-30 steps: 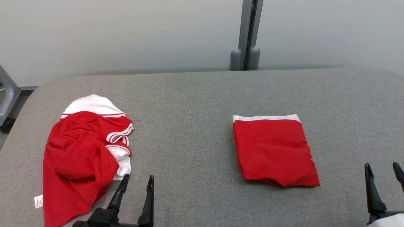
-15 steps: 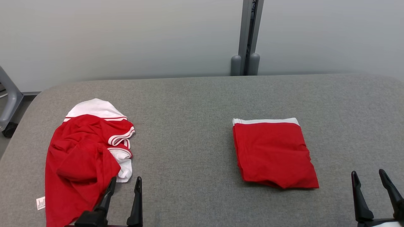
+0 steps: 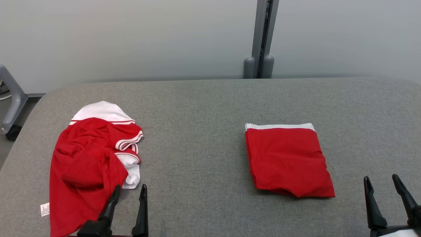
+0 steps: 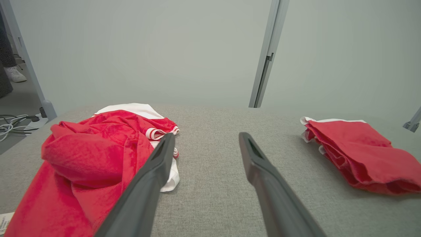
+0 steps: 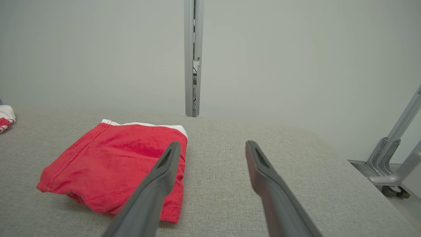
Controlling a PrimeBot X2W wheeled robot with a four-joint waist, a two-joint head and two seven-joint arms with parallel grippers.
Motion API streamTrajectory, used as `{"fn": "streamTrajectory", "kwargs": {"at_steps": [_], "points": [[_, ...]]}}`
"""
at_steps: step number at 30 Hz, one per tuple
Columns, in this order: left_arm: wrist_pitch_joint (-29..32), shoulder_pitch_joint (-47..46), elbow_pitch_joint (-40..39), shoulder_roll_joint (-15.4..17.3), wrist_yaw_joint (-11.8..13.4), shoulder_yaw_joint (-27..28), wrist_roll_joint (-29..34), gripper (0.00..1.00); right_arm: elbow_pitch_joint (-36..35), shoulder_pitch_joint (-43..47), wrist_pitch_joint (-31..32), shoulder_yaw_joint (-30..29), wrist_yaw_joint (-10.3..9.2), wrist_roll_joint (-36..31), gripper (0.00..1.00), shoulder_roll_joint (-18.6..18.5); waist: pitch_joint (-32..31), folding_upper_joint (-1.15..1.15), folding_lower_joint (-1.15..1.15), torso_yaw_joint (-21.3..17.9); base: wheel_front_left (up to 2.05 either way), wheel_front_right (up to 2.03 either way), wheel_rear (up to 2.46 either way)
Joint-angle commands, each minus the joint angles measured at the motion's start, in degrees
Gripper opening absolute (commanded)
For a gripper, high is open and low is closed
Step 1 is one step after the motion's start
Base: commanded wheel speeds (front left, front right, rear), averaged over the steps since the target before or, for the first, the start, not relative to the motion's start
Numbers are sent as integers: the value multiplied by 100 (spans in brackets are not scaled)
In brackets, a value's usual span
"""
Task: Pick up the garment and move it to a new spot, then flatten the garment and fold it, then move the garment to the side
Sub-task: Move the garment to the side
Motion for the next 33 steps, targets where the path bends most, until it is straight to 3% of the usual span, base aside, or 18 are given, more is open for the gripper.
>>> {"fn": "streamTrajectory", "kwargs": {"at_steps": [1, 8, 12, 13, 14, 15, 18, 21, 33], "points": [[-8, 29, -22, 14, 15, 17, -27, 100, -61, -94, -28, 10, 1, 71, 100, -17, 8, 0, 0, 2, 0, 0, 0], [-8, -81, -65, 14, 32, -59, -57, 100, 239, -770, 136, 325, 1, 676, 100, -329, 156, 0, 0, 16, 0, 0, 0], [-8, -267, -111, 18, -12, -118, -10, 100, 631, -1617, 1212, 617, -1, 1355, 100, -631, 435, 0, 0, 72, 0, 0, 0], [-8, -267, -111, 18, -12, -118, -10, 100, 631, -1617, 1212, 617, -1, 1355, 100, -631, 435, 0, 0, 72, 0, 0, 0], [-8, -391, -127, 14, -43, -151, 14, 100, 951, -1973, 1860, 658, 0, 1575, 100, -743, 592, 0, 0, 141, 0, 0, 0], [-8, -391, -127, 14, -43, -151, 14, 100, 951, -1973, 1860, 658, 0, 1575, 100, -743, 592, 0, 0, 141, 0, 0, 0], [-8, -517, -124, 19, -59, -189, 28, 100, 1478, -2441, 2728, 883, 1, 1855, 100, -842, 717, 0, 0, 253, 0, 0, 0], [-8, -611, -107, 16, -71, -255, 32, 100, 1949, -2707, 3175, 1140, 1, 2049, 100, -861, 784, 0, 0, 363, 0, 0, 0], [-8, -603, -122, 15, 2, -387, 12, 100, 3293, -3224, 3260, 1461, 1, 2377, 100, -670, 888, 0, 0, 477, 0, 0, 0]]}}
